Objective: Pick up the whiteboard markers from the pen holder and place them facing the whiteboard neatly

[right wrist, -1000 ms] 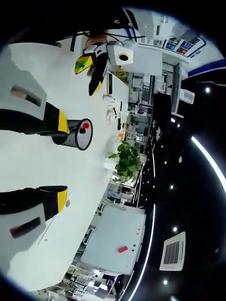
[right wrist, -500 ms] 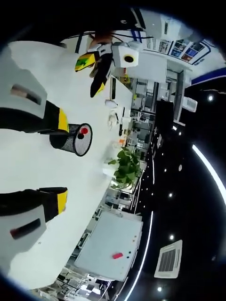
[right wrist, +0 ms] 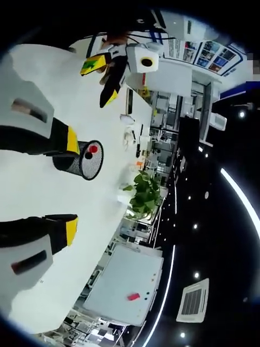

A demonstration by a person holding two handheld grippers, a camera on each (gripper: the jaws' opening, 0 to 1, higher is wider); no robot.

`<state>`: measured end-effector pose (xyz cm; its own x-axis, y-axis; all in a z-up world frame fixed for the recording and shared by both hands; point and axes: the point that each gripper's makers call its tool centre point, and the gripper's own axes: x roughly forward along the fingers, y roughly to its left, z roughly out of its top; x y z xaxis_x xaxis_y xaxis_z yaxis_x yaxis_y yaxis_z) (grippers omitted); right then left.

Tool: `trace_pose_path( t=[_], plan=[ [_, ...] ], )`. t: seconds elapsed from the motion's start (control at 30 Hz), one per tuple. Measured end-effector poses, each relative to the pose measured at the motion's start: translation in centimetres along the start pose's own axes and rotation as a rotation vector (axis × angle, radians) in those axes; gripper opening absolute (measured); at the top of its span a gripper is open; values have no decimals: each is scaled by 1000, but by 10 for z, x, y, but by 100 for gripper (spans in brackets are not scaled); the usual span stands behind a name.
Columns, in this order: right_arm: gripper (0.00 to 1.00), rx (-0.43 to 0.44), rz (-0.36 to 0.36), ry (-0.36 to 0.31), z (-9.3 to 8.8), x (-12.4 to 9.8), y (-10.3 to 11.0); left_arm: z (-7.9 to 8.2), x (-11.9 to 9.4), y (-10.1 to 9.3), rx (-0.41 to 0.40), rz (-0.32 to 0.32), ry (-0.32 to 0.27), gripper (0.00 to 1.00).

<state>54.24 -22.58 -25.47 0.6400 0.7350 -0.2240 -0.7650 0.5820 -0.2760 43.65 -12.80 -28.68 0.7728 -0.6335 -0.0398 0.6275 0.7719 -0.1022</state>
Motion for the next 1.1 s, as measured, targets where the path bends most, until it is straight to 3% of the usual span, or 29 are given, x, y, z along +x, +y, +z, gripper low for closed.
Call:
trace_pose_path(
  t=[0.3, 0.43, 0.8, 1.1],
  plan=[
    [45, -10, 20, 19, -4, 6, 3, -3, 1, 1, -1, -4, 9, 52],
    [44, -56, 47, 70, -11, 13, 11, -4, 1, -1, 1, -9, 15, 52],
    [43, -39, 45, 69, -13, 19, 7, -4, 0, -1, -4, 2, 17, 52],
    [44, -65, 40, 58, -3, 21, 7, -1, 1, -5, 2, -18, 14, 52]
  ],
)
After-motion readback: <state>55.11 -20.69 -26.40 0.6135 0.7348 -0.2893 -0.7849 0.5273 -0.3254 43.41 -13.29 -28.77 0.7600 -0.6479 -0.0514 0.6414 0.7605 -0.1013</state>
